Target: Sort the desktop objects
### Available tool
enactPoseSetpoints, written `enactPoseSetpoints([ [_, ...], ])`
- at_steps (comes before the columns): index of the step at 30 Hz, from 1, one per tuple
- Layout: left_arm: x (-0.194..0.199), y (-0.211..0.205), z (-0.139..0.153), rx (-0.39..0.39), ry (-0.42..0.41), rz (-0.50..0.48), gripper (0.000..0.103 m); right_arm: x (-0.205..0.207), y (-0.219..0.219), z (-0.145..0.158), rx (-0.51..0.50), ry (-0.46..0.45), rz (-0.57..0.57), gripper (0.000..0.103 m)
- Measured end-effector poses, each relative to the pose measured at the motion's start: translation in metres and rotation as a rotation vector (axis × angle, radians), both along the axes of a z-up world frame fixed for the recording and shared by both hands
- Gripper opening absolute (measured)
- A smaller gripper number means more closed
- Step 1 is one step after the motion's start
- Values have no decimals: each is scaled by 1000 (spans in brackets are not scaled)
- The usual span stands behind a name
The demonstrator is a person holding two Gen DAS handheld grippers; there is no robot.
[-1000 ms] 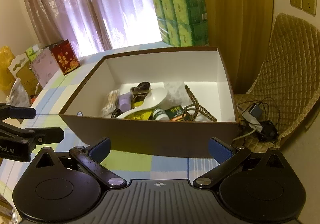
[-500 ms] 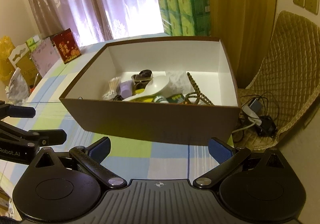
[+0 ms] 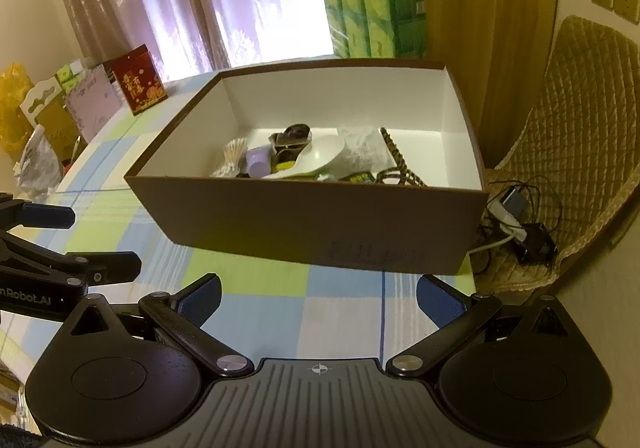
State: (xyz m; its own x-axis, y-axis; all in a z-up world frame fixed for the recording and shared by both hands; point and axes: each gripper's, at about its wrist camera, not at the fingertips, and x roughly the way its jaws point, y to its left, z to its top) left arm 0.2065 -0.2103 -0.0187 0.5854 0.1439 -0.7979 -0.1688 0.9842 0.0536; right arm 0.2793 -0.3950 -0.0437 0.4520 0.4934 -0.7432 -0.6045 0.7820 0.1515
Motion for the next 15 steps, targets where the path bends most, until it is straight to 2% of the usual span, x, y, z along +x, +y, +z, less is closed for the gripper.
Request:
enactPoseSetpoints([
  [15,-5,-2,-9,-1,29,16,102,-4,1,-10,-22,27,11,101],
])
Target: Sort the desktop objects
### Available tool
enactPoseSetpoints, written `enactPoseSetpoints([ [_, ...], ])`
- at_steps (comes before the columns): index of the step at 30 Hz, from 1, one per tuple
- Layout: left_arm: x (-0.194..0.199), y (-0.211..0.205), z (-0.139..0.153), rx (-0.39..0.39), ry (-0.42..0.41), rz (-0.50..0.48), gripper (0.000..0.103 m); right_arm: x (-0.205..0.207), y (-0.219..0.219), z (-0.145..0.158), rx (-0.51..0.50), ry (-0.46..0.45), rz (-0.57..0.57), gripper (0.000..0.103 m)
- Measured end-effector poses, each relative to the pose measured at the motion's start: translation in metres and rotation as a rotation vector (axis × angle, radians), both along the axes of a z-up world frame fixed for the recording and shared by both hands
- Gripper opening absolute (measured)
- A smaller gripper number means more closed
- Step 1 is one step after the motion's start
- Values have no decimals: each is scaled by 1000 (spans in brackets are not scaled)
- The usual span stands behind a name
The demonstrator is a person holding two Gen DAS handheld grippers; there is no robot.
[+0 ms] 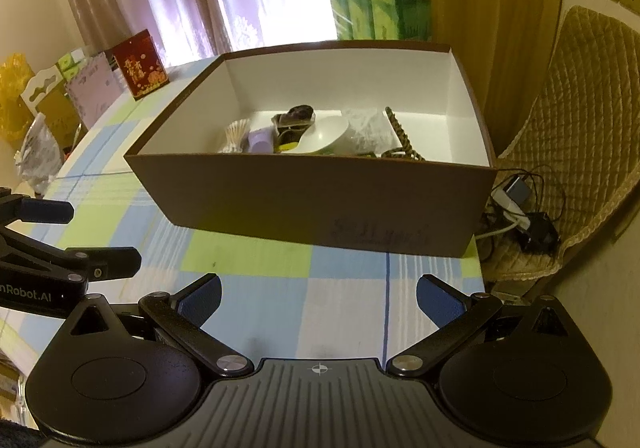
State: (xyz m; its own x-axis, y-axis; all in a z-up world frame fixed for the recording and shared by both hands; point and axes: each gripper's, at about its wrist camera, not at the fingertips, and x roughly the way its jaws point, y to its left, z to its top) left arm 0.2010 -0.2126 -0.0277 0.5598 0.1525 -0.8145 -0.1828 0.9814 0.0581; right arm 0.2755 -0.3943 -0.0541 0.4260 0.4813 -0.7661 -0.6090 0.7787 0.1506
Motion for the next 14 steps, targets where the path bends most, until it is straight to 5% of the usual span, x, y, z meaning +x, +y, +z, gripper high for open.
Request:
enactPoseSetpoints([
  [14,2,-1,-4,-5,0,-6,102,0,2,-4,-6,11,2,101],
])
